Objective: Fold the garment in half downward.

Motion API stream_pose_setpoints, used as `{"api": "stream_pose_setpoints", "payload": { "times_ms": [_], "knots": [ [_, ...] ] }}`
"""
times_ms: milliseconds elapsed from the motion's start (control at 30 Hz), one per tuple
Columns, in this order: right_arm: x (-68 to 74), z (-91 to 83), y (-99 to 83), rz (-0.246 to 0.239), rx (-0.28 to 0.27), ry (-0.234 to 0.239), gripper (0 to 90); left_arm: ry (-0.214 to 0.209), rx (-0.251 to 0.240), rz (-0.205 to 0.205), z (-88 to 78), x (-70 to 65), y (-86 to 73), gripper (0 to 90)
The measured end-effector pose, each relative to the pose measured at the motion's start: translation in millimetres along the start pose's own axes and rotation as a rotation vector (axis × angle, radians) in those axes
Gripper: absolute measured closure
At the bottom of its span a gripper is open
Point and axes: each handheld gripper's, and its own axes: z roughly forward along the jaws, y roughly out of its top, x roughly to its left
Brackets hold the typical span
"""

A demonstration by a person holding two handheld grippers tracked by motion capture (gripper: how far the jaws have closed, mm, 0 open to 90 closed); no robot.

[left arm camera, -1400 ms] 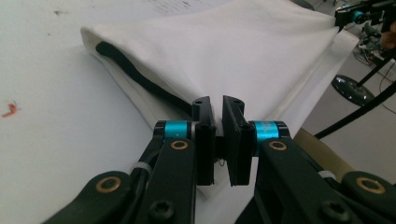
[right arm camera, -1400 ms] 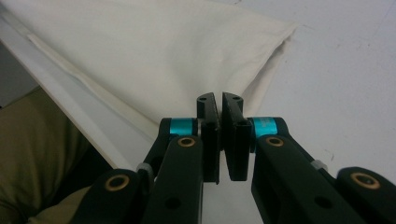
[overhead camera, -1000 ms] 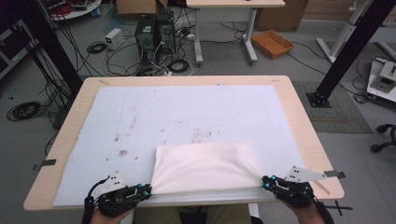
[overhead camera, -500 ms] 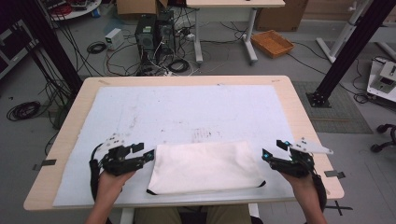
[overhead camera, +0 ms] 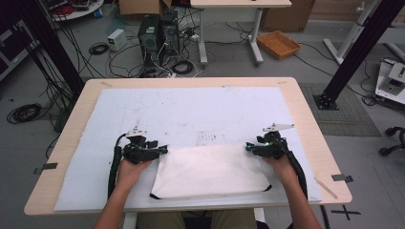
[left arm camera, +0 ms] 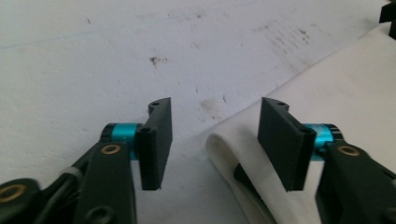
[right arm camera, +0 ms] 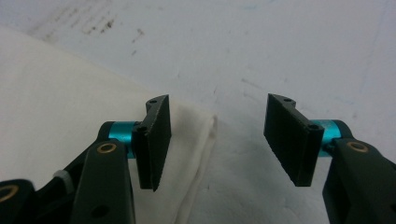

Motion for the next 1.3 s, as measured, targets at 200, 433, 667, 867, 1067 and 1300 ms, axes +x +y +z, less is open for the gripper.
{"api": "stream_pose_setpoints", "payload": {
  "times_ms": [200,433,667,867,1067,1300],
  "knots": [
    [8.6,0.2,-5.4,-0.088,0.0,0.049,82.3,-0.011,0.011,0.036,2.4,-1.0,-5.4,85.1],
    [7.2,-14.8,-6.7,-0.092,-0.069,-0.023,87.7,-0.005,-0.09,-0.002,-4.3,0.0,-0.1,86.9],
    [-7.6,-19.3,5.6,-0.046,-0.134,-0.087,87.7,0.025,-0.157,-0.051,6.7,2.8,19.9,86.8],
    [-15.4,-12.8,11.7,-0.029,-0.145,-0.124,87.6,0.034,-0.152,-0.06,18.5,2.9,28.5,86.8],
    [-15.9,-10.1,10.9,-0.025,-0.151,-0.153,63.1,0.015,-0.172,-0.082,12.4,-0.1,25.2,67.3],
    [-14.7,-39.9,0.1,0.016,-0.285,-0.138,20.6,0.024,-0.268,-0.031,-19.1,-7.3,14.2,25.1]
  ]
}}
